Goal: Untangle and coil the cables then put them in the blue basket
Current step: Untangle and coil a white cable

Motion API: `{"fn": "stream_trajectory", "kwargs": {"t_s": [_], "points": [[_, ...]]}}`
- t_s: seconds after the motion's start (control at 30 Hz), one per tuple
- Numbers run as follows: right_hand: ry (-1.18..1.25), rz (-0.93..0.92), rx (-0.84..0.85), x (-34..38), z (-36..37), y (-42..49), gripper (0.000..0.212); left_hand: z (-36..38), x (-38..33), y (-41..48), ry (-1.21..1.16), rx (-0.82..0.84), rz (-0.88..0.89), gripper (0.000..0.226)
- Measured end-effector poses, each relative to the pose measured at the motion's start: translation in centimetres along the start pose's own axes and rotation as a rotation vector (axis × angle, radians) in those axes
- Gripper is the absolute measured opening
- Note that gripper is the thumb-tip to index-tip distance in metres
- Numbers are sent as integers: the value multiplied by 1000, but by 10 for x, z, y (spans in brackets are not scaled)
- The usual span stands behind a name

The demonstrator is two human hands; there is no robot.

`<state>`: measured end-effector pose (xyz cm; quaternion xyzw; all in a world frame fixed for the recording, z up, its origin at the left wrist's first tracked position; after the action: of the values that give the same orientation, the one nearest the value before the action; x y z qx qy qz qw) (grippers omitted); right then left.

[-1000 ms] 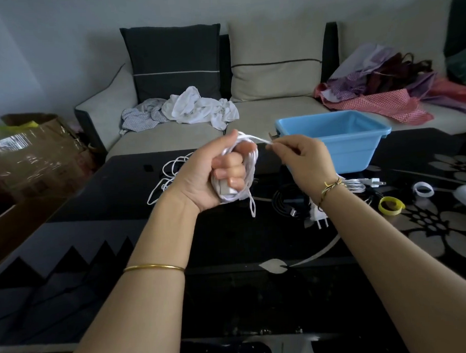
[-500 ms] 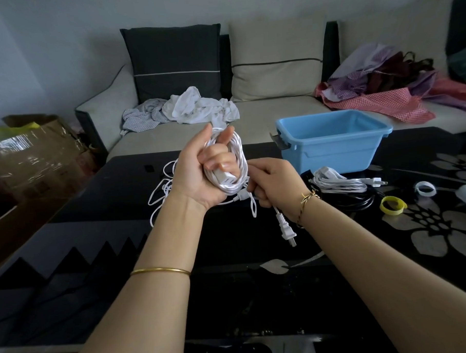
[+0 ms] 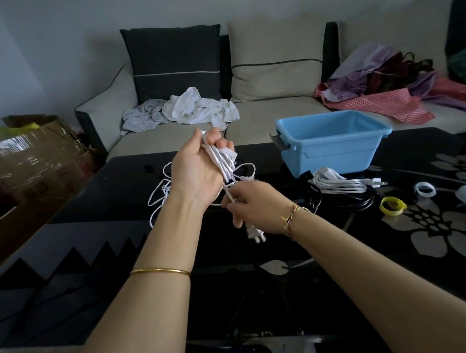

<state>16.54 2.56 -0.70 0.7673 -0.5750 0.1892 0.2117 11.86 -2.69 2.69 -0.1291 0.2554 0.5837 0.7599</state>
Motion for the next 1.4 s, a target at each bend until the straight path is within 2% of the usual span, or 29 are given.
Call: {"fn": "stream_trajectory", "kwargs": {"t_s": [0.1,0.2,0.3,0.37,0.5,0.57,0.67,0.8,0.93,1.17,1.4], "points": [[-151,-45,-40,16,-12,-7,18,-13,0,3,211,-130,33,26],[-302,-68,-217,29,-43,-14,13,-15,7,1,498,-130,-13,20],[-228,-141,-302,32,-63,-16,6,-10,18,-8,797,-66,-77,28],[-155,-188,-319,30,-69,-16,10,-3,23,-11,890,-30,-90,36],[-41,-202,-402,20,-81,-19,24,1,31,-11,908,4,-170,48],[-41,-207,-405,15,-81,-18,28,-1,37,-11,931,14,-222,60],[-14,-225,-372,11,-78,-15,28,-5,44,-12,927,-3,-285,67],[-101,-241,-326,6,-70,-10,29,-15,48,-14,946,-80,-346,68],[176,-211,-154,0,-54,-9,26,-19,59,-19,883,-99,-470,69],[52,-258,-236,1,-58,-7,10,-11,65,-29,673,-137,-555,56],[139,-241,-292,-5,-62,-8,13,-9,63,-27,701,-111,-544,56]]}}
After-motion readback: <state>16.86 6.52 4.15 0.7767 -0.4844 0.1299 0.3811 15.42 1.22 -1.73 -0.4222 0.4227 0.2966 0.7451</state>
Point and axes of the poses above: each hand's wrist, its own y-axis towards the middle knuckle, its own z-axis out of the palm, x = y × z, the point moved 10 cm from there along y, towards the middle knuckle, and after that the axes turned 5 degrees about -y, right-handed, at the moved point
